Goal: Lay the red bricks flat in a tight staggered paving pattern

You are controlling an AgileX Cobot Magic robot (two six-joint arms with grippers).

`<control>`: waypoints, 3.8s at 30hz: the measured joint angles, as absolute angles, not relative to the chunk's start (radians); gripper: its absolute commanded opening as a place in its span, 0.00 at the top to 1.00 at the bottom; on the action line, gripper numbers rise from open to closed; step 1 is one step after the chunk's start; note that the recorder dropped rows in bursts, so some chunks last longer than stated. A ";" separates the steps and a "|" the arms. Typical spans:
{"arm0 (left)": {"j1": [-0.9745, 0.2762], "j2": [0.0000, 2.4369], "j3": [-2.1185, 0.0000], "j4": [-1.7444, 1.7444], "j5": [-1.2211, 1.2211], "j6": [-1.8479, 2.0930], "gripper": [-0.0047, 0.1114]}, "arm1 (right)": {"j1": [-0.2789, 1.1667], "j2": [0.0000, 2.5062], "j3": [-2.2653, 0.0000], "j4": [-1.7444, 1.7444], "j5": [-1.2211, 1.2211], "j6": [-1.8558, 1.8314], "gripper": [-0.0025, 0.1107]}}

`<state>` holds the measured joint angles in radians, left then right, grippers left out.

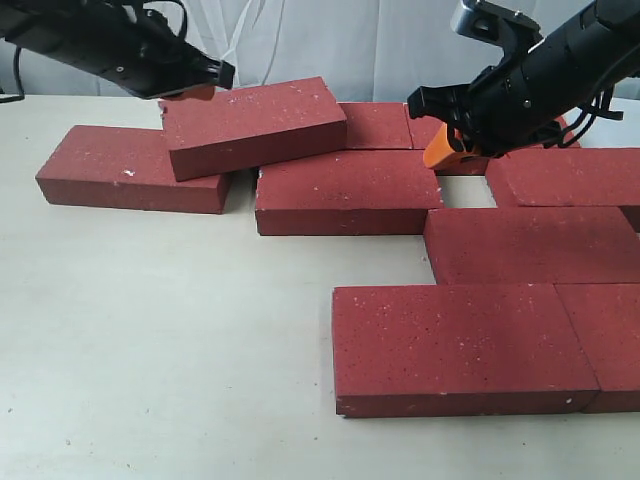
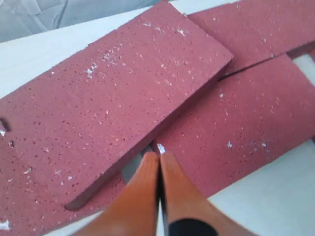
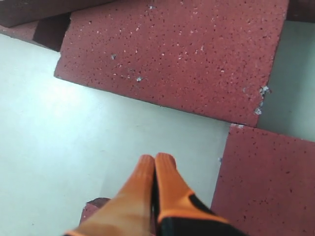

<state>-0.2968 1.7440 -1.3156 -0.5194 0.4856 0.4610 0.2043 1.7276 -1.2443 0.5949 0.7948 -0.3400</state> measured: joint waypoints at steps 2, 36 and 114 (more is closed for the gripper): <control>-0.329 1.744 -1.344 -0.360 0.530 0.335 0.96 | 0.204 1.728 -1.244 0.595 0.795 -0.340 0.99; -0.375 1.744 -1.395 -0.038 0.548 0.091 0.96 | 0.204 1.728 -1.244 0.603 0.789 -0.342 0.99; -0.358 2.185 -1.503 -0.525 0.533 0.196 0.96 | 0.204 1.728 -1.244 0.610 0.766 -0.343 0.99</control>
